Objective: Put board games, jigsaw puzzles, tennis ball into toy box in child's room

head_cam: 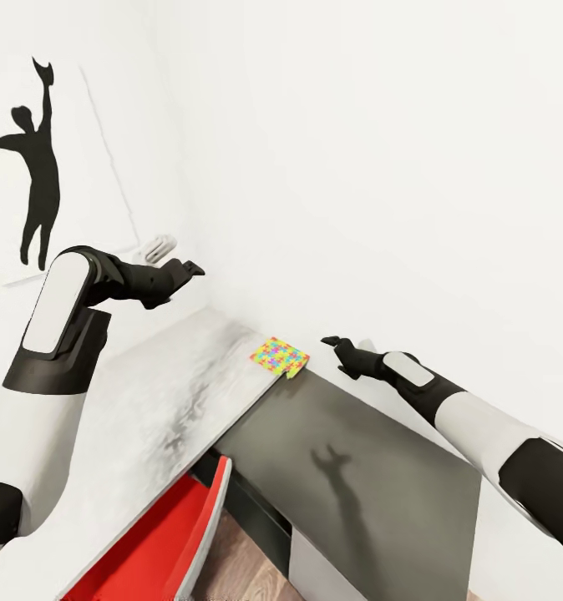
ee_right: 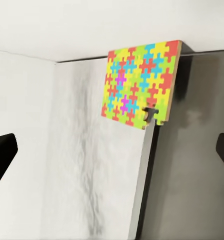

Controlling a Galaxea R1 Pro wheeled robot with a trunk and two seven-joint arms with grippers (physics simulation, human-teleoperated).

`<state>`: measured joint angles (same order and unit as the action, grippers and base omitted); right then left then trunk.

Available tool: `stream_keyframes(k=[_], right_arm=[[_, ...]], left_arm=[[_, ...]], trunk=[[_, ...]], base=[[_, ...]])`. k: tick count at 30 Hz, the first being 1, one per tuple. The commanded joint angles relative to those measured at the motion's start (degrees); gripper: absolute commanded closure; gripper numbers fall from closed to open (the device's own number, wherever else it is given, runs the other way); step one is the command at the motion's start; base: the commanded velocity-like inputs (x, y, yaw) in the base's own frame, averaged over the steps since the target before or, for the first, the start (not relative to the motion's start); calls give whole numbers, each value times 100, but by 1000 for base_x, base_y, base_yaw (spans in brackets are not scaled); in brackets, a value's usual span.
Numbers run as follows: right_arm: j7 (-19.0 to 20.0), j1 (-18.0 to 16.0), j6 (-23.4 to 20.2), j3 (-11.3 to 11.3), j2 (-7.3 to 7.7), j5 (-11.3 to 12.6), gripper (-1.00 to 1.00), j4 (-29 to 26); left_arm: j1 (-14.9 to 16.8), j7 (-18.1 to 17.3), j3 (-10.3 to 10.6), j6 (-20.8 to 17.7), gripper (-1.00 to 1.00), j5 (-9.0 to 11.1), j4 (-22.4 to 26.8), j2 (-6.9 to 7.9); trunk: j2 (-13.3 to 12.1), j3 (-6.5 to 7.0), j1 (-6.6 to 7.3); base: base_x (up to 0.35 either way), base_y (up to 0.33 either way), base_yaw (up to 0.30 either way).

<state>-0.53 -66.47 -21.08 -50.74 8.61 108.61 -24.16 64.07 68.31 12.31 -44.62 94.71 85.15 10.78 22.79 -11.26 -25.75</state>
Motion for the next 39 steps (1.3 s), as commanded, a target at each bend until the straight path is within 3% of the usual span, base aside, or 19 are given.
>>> stream_keyframes(k=[1, 13, 39], right_arm=[[-1, -7, -2, -32, 7, 35, -100, -8], [8, -7, 5, -32, 9, 37, -100, -6], [-6, -7, 6, -32, 8, 37, -100, -1]], left_arm=[[9, 51, 5, -21, -100, 40, 2, 3], [9, 51, 4, -21, -100, 39, 2, -4], [9, 65, 14, -21, -100, 38, 0, -5]], trunk=[[13, -13, -4], [13, -13, -4], [13, -13, -4]], base=[[0, -15, 280], [0, -7, 160], [0, 44, 13]])
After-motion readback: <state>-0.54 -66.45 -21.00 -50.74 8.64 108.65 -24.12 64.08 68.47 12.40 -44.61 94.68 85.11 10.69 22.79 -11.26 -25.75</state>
